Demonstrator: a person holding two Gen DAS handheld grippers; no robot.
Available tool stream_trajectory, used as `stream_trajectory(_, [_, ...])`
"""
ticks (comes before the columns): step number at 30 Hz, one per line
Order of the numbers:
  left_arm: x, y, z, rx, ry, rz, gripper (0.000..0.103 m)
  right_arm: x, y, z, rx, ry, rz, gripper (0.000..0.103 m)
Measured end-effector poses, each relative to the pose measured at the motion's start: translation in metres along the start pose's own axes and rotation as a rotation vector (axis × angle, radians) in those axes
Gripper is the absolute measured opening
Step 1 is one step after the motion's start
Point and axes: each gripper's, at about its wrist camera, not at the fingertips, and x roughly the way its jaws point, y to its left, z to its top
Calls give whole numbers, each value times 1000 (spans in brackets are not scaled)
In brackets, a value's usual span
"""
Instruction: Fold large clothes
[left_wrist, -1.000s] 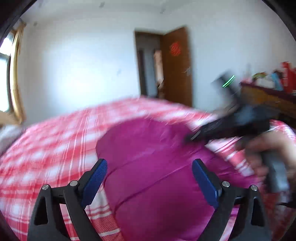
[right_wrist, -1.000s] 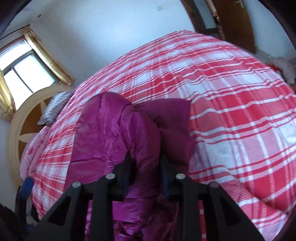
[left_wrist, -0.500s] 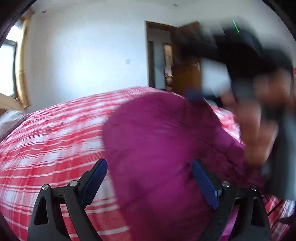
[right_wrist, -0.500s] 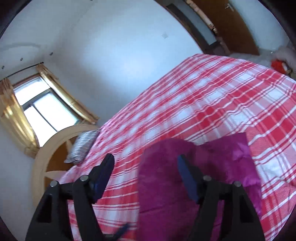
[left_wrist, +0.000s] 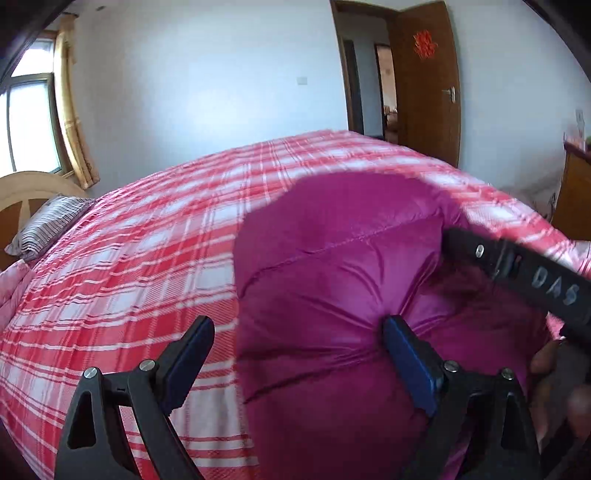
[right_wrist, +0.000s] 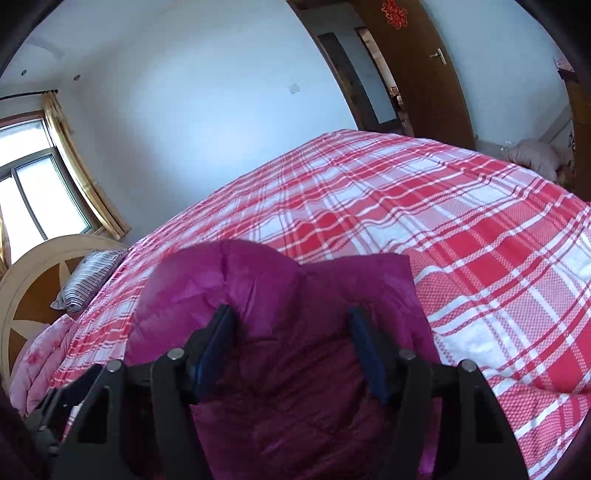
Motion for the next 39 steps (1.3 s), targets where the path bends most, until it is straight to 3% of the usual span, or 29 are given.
stream_trajectory(4, [9, 2, -5, -31, 20, -2, 99, 17, -19, -6, 76, 53, 36, 68])
stream_trajectory(13, [28, 10, -9, -91, 125, -68, 102, 32, -18, -8, 72, 139, -36, 67])
stream_trajectory(26, [36, 10, -11, -95, 152, -80, 102, 41, -18, -8, 66, 182, -74, 67])
stream_trajectory(30, [26, 9, -2, -85, 122, -39, 102, 40, -20, -9, 73, 175, -66, 67])
stream_trajectory(32, [15, 11, 7, -103, 60, 14, 102, 40, -22, -9, 81, 169, -60, 67])
stream_trajectory(35, [6, 18, 27, -154, -11, 28, 102, 39, -24, -10, 93, 160, -51, 67])
stream_trajectory(39, [28, 10, 49, -117, 11, 85, 102, 39, -24, -10, 91, 160, -54, 67])
